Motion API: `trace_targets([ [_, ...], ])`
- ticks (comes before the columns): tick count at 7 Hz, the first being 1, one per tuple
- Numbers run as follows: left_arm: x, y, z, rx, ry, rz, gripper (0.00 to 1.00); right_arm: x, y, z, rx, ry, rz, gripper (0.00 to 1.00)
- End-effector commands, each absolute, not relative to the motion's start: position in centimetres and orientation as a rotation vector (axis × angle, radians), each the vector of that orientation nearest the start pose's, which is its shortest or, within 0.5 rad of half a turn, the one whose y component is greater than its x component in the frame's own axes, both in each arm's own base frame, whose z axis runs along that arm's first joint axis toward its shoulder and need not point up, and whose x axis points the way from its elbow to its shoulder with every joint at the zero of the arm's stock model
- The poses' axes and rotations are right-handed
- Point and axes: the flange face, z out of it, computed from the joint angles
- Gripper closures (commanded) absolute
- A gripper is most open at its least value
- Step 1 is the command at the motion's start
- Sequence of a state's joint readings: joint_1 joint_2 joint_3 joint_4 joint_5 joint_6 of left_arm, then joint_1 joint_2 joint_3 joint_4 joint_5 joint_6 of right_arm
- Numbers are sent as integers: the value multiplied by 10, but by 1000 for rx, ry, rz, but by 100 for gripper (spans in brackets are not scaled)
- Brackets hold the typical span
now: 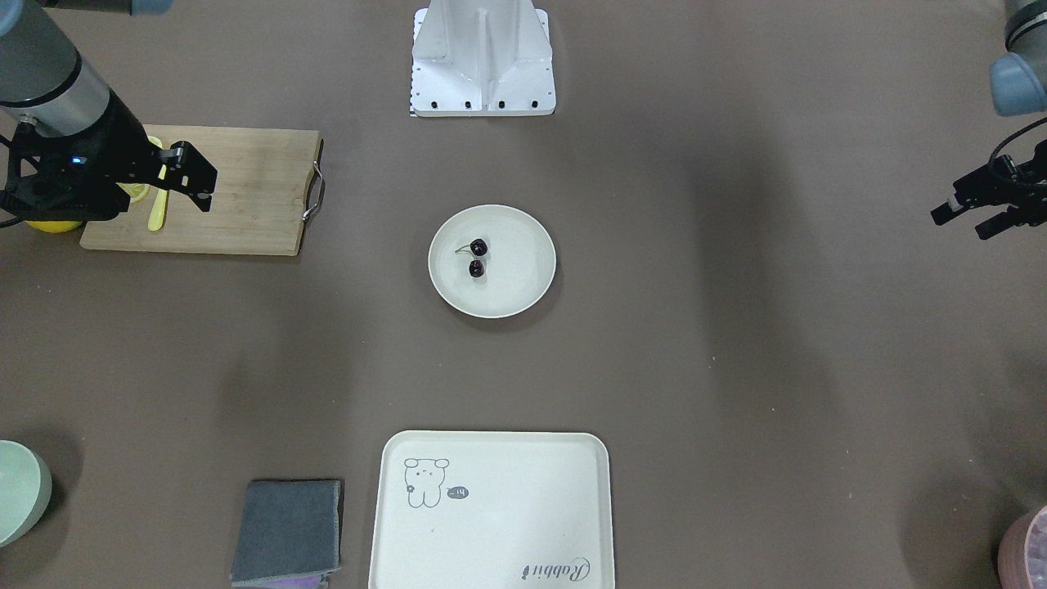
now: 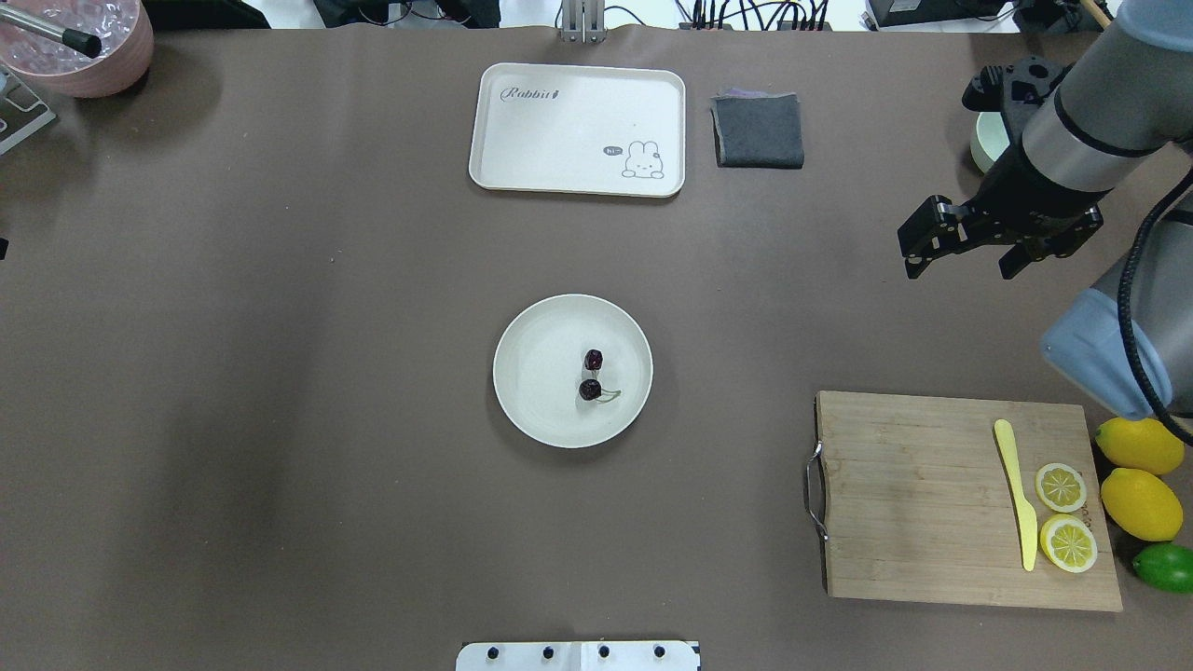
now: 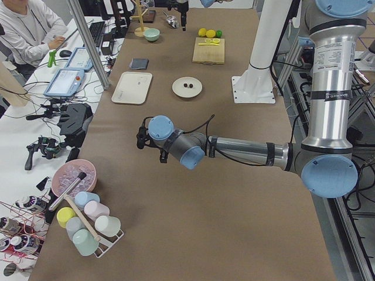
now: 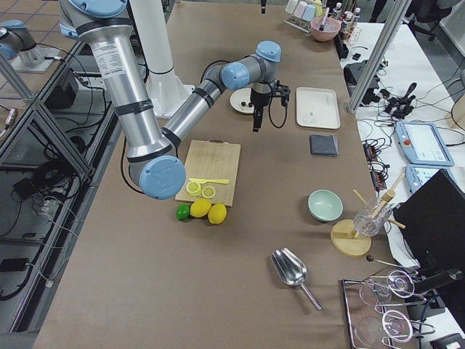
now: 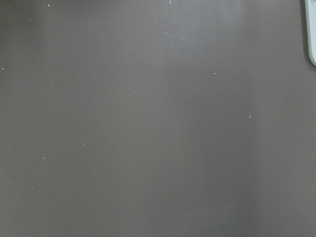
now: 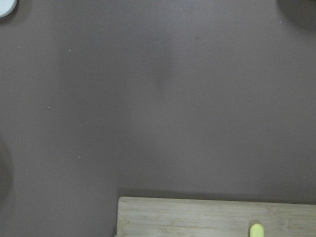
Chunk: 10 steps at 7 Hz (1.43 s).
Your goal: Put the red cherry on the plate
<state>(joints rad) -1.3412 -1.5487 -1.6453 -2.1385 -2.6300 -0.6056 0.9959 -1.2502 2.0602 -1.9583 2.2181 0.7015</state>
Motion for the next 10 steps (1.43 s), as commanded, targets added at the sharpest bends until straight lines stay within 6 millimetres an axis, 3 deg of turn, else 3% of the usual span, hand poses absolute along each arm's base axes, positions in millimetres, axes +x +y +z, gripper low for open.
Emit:
trace_targets([
  [1,58,-491,596,65,1128,-13,2,-148,-516,393,-64,-736,-82,0],
  [2,48,-500,637,59,1088,0,2,-102,-519,435,-73,-748,-89,0],
  [3,23,-507,661,82,1013,13,2,-66,-532,462,-70,-757,-89,0],
  [5,-26,-552,637,76,982,33,2,-42,-549,514,-91,-797,-105,0],
  [7,-43,-572,610,93,993,12,2,-16,-563,582,-51,-818,-107,0],
  [9,-45,-573,603,105,993,16,2,13,-561,605,-23,-816,-94,0],
  [10,-46,-557,610,104,994,19,2,25,-551,617,-17,-812,-104,0],
])
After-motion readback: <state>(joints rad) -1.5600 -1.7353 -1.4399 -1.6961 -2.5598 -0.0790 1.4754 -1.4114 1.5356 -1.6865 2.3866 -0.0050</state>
